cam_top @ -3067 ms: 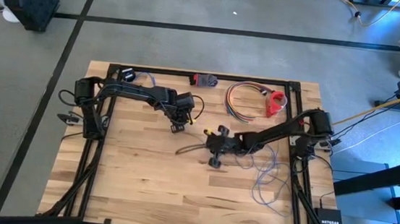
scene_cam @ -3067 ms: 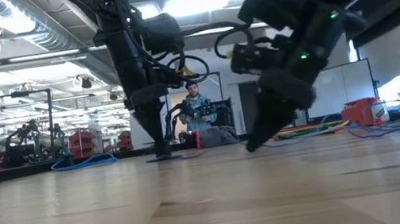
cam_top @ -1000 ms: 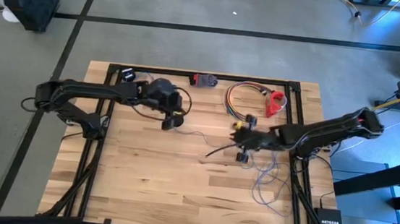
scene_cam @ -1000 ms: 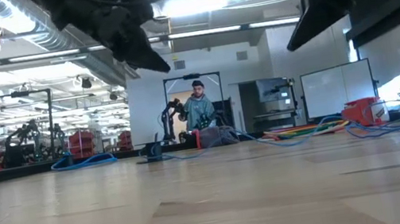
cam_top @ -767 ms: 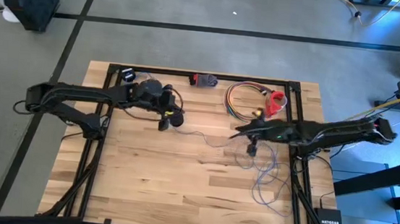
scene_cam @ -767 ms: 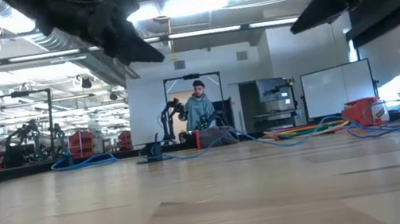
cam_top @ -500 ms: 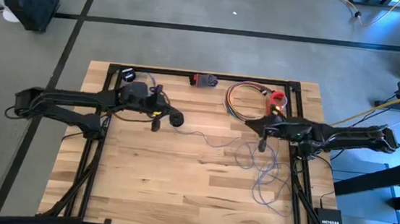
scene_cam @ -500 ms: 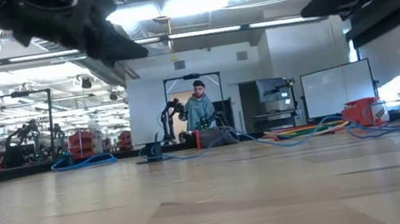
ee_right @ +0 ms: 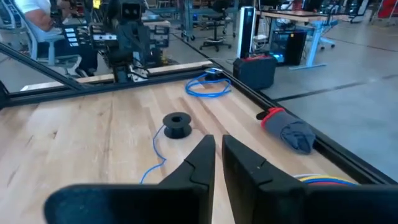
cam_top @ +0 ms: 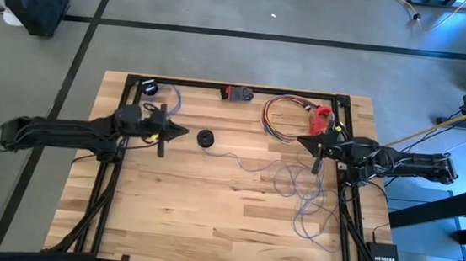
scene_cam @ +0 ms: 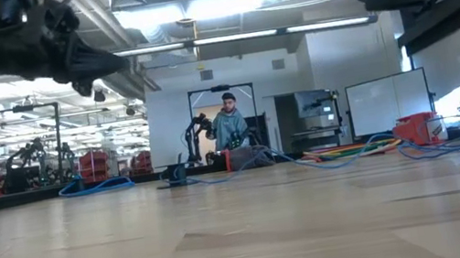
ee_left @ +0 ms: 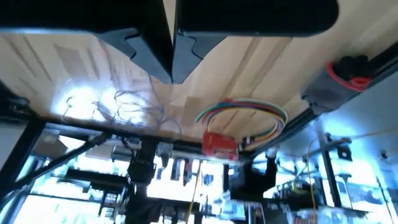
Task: Coil cords
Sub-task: Return to Home Position
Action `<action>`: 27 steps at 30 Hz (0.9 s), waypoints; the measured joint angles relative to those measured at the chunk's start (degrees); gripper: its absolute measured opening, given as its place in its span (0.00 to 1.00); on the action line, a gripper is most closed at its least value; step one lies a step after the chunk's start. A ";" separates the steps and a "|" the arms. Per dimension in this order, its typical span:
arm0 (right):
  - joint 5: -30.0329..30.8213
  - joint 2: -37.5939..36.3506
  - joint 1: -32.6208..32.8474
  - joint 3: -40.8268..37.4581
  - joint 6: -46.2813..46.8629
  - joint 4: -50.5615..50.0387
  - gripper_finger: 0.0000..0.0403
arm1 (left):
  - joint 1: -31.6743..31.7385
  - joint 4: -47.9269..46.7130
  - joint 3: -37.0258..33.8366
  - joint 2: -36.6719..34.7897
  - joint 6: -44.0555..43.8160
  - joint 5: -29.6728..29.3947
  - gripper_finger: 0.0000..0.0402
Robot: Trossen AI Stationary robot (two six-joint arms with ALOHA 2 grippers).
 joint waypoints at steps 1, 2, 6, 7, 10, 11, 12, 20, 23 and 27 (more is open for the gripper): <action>-0.02 -0.20 0.00 0.00 0.53 -0.41 0.09 | -0.09 0.22 -0.78 -1.25 -0.09 -0.01 0.01; -0.25 -0.49 0.00 0.00 0.59 -0.54 0.09 | -0.27 0.25 -1.67 -2.60 0.04 -0.01 0.01; -1.27 -1.73 0.00 0.00 -0.34 -0.56 0.09 | -1.07 0.12 -4.74 -7.53 1.65 -0.03 0.01; -1.28 -2.22 0.00 0.00 -0.40 -0.56 0.09 | -1.30 0.01 -5.37 -8.78 1.86 -0.03 0.01; -1.33 -4.28 0.00 0.00 -1.15 -2.33 0.09 | -1.83 0.07 -7.00 -12.67 2.78 -0.05 0.01; -1.47 -5.28 0.00 -0.07 -1.38 -3.18 0.09 | -1.90 0.15 -7.64 -14.08 3.02 -0.05 0.01; -1.75 -6.38 0.00 -0.48 -1.52 -3.03 0.09 | -1.89 0.15 -8.36 -15.46 3.10 -0.05 0.01; -6.07 -17.85 0.00 -9.24 -4.01 3.31 0.09 | -1.88 -1.62 -13.13 -25.65 2.69 -0.16 0.01; -3.86 -18.26 0.00 -12.24 -3.60 5.15 0.09 | -1.88 -4.43 -13.13 -28.29 2.96 -0.15 0.01; -2.60 -18.35 0.00 -17.30 -3.04 11.79 0.09 | -1.88 -7.06 -13.13 -31.22 3.34 -0.14 0.01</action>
